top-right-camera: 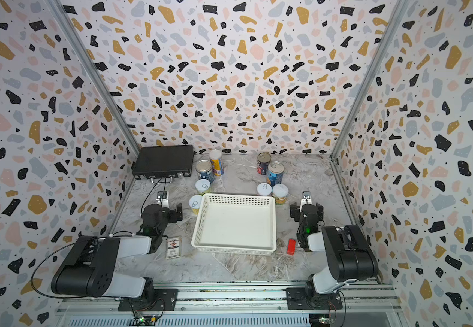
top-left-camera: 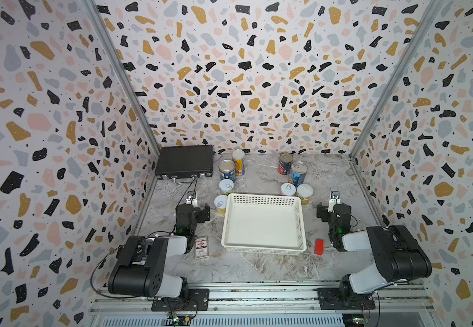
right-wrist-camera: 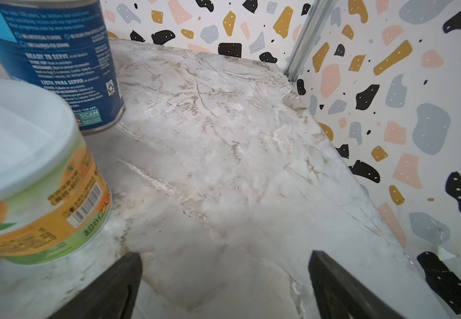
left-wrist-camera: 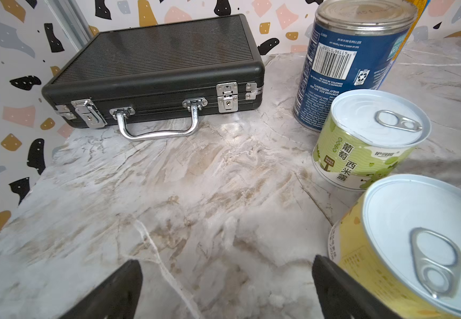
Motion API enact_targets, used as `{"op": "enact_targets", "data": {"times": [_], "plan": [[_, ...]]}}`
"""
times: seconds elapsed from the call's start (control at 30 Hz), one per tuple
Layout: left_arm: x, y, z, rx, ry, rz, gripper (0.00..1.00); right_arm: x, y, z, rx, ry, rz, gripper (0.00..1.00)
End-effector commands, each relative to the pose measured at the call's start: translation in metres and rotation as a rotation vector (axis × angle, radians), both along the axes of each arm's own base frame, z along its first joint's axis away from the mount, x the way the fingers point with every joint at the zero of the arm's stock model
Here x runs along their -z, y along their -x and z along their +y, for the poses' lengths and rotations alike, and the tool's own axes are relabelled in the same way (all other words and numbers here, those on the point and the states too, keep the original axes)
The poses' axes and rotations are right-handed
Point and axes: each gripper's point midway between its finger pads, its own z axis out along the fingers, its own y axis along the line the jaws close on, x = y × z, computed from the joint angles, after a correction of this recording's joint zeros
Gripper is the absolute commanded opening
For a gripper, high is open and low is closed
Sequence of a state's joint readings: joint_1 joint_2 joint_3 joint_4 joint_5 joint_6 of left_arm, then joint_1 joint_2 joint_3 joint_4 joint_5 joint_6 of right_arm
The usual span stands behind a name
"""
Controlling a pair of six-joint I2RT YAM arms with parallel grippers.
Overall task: Put the canned food in the basket
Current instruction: Move the basket to the center of the board.
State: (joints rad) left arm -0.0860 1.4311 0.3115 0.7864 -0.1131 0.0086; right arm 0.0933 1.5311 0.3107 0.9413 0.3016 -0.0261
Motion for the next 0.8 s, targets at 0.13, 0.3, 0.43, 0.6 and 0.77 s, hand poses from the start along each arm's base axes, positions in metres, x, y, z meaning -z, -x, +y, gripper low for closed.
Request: {"op": "enact_targets", "data": {"times": [0.13,0.3,0.43,0.6,0.77], "plan": [[-0.0177,-0.0084,-0.0028,0.012,0.0,-0.059,1.0,-0.0111,-0.0062,-0.0004,0.005,-0.014,-0.03,1.0],[-0.0174,-0.0084,-0.0026,0.012,0.0,-0.058,1.0,-0.0106,-0.0058,0.0001,0.004,-0.016,-0.029,1.0],[-0.0176,-0.0084,-0.0026,0.011,0.001,-0.059,1.0,-0.0108,-0.0061,-0.0002,0.005,-0.016,-0.029,1.0],[-0.0178,-0.0084,-0.0024,0.011,0.0,-0.059,1.0,-0.0107,-0.0059,-0.0003,0.005,-0.015,-0.029,1.0],[-0.0223,-0.0075,-0.0064,0.037,0.001,-0.078,1.0,-0.0194,-0.0002,-0.0069,0.066,0.006,-0.06,1.0]]}}
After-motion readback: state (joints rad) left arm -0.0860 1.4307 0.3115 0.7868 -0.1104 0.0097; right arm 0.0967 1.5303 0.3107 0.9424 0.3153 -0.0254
